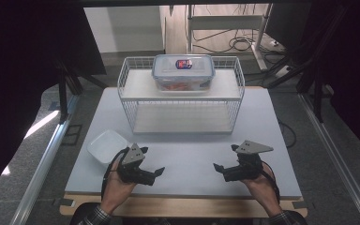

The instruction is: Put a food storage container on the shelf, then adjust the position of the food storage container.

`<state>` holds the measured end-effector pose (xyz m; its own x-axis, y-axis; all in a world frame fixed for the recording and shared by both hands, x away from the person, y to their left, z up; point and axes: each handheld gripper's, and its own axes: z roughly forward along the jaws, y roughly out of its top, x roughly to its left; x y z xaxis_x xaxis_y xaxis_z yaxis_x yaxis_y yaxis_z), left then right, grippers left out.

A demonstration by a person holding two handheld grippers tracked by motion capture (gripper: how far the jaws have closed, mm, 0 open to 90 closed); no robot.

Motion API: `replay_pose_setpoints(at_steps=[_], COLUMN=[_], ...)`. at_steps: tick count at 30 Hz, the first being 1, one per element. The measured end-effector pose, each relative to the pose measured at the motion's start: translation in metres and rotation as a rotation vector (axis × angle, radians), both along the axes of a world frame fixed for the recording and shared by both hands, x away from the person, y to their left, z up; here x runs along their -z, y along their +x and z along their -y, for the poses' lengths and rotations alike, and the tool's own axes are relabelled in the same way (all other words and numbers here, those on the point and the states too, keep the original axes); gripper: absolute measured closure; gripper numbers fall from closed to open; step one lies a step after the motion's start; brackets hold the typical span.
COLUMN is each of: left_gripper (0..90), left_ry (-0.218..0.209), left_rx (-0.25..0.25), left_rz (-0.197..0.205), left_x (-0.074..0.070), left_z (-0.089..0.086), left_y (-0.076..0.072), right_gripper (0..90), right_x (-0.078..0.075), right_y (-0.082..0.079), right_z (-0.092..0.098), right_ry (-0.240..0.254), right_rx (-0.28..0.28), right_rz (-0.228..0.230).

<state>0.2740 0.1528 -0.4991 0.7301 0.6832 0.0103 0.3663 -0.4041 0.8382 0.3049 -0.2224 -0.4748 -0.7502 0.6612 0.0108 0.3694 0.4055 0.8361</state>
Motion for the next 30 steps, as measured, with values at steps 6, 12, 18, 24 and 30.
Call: replay_pose_setpoints(at_steps=[6, 12, 18, 24, 30], left_gripper=[4.5, 4.3, 4.6, 7.9, 38.0], left_ry=[0.049, 0.059, 0.055, 0.096, 0.124], left_rx=[0.001, -0.001, -0.009, -0.028, -0.024], left_rz=[-0.002, -0.023, -0.057, -0.050, -0.024], left_x=[0.007, 0.012, 0.011, -0.001, -0.014], left_z=[0.003, 0.003, 0.003, 0.002, -0.006], left_y=[0.000, 0.002, 0.004, 0.005, 0.009], right_gripper=[1.4, 1.4, 1.4, 1.4, 1.4], right_x=[0.008, 0.016, 0.018, 0.018, 0.019], right_y=[-0.002, -0.001, -0.001, 0.001, 0.002], right_z=[0.003, 0.002, 0.002, 0.001, 0.002], right_ry=[-0.024, -0.044, -0.065, -0.062, -0.061], right_rx=[0.005, 0.000, -0.001, 0.003, 0.012], right_rz=[-0.013, -0.043, -0.038, -0.033, -0.037])
